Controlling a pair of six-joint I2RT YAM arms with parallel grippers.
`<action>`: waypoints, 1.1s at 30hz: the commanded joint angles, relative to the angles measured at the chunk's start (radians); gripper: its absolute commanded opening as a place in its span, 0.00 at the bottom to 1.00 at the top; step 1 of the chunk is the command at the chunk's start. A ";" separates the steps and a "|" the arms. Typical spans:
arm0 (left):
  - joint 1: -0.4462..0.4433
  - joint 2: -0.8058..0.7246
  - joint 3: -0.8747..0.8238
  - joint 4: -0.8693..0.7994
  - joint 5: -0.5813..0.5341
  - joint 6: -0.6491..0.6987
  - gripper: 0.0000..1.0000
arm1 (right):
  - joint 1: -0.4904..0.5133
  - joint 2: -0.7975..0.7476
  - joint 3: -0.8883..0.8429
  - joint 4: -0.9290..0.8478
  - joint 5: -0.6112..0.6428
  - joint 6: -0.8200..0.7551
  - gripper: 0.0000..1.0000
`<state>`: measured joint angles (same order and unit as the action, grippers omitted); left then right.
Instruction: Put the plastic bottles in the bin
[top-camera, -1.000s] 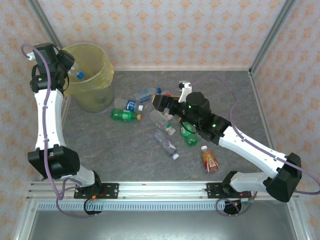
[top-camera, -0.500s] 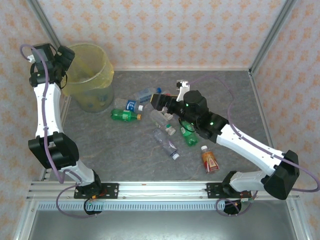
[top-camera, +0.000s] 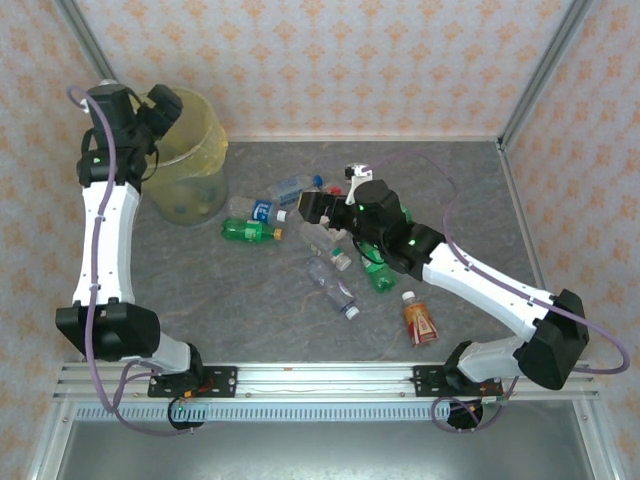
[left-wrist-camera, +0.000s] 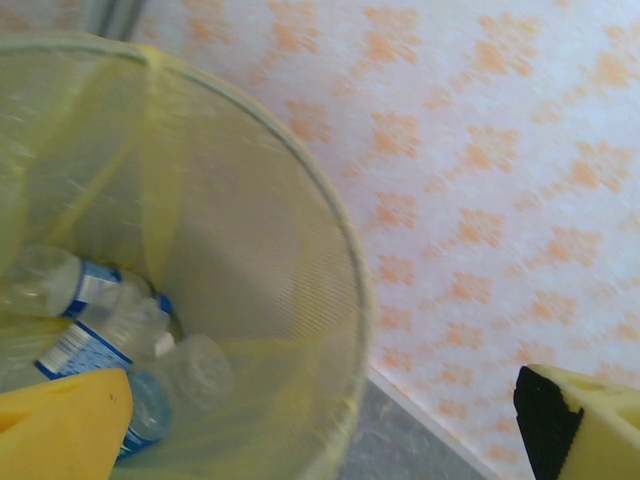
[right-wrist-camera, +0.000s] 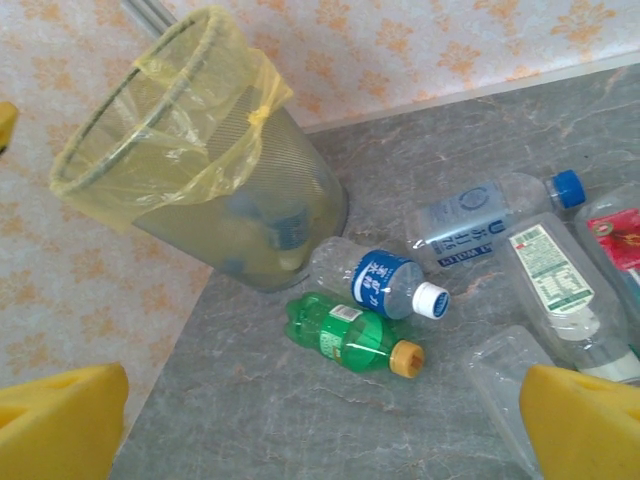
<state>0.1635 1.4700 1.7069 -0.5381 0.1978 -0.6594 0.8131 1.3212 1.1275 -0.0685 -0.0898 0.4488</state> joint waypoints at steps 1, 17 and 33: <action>-0.085 -0.040 -0.043 -0.030 -0.073 0.066 0.99 | 0.007 0.014 0.016 -0.055 0.069 -0.013 1.00; -0.327 -0.218 -0.413 -0.085 -0.293 0.207 0.99 | 0.148 0.025 -0.201 -0.273 0.083 -0.014 0.99; -0.325 -0.387 -0.701 0.112 -0.198 0.127 0.99 | 0.244 0.114 -0.380 -0.184 0.091 -0.022 0.87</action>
<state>-0.1638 1.1038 1.0367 -0.4892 -0.0494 -0.4942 1.0538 1.4075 0.7544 -0.2989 -0.0254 0.4477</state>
